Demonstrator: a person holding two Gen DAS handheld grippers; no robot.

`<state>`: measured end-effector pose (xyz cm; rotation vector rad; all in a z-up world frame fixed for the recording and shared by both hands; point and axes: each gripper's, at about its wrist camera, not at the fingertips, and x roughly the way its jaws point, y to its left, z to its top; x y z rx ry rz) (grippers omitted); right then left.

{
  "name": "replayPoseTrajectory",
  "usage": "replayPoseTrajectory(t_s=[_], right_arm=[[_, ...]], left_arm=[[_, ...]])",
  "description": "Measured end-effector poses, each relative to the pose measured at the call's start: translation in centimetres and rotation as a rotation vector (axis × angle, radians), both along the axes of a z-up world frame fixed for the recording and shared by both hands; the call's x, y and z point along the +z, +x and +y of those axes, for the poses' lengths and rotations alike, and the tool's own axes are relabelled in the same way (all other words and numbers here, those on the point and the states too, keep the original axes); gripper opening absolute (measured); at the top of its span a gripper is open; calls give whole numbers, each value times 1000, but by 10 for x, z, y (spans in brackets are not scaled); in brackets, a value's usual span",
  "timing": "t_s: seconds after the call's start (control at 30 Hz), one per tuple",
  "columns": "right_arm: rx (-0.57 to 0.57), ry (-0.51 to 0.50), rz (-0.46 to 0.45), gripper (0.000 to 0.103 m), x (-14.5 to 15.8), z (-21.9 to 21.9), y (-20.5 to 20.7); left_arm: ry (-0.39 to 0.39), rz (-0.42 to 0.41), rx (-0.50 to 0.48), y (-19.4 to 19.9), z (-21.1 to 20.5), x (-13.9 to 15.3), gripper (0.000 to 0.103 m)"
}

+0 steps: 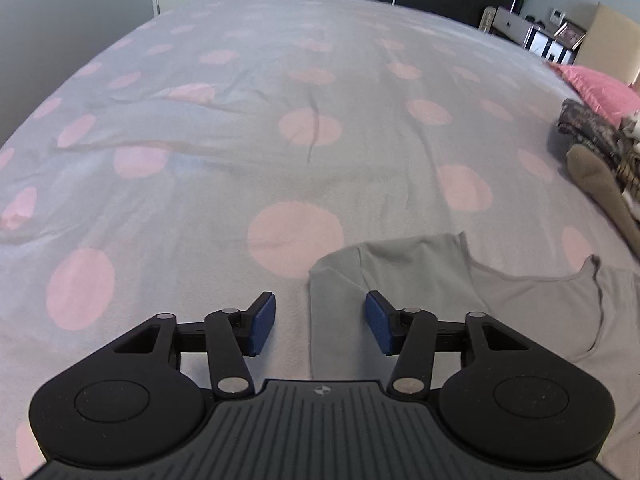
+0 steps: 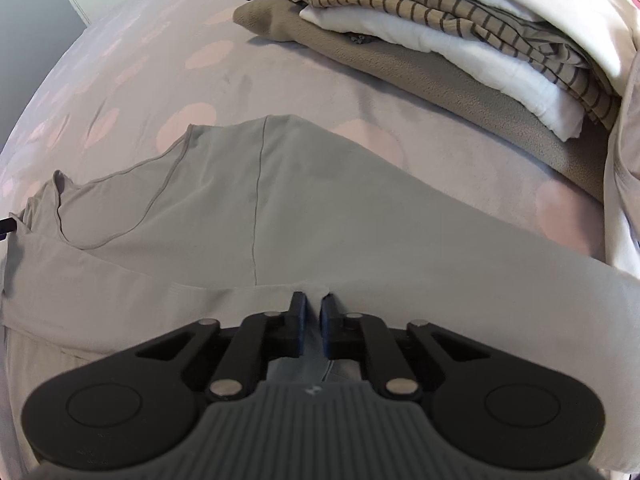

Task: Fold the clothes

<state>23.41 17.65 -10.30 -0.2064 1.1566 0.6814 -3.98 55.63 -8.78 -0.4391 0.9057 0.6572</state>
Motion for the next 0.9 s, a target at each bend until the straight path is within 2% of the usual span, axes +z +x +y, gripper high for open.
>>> replayPoseTrajectory(t_s=[0.03,0.07,0.1,0.2,0.33,0.43,0.6,0.67,0.73,0.8,0.9], right_arm=[[0,1,-3,6,1,0,0],[0,5,-8,6,4,0,-1],[0,13,-16,6,8,-1,-2],[-3,55,-54,5,26,-3,-4],[-17,104,-136,5,49,0,1],[-21,87,-150,5,45,14,13],[-29,39,-147,6,20,35,31],[-31,11,-152,10,12,38,35],[-48,-18,-186,17,10,35,36],[-58,-20,-194,18,10,26,39],[-87,-9,-168,18,13,9,43]], left_arm=[[-9,7,6,1,1,-3,19],[-25,-8,12,0,2,-4,3],[-36,-34,25,-2,2,-3,1],[-27,-109,50,-13,3,7,1],[-47,-159,94,-24,15,13,1],[-60,-191,126,-31,24,17,1],[-38,-141,139,-20,24,4,1],[-33,-121,145,-17,23,0,2],[5,-103,162,-19,21,2,3],[39,-87,175,-22,20,4,17],[36,-92,150,-32,15,11,18]])
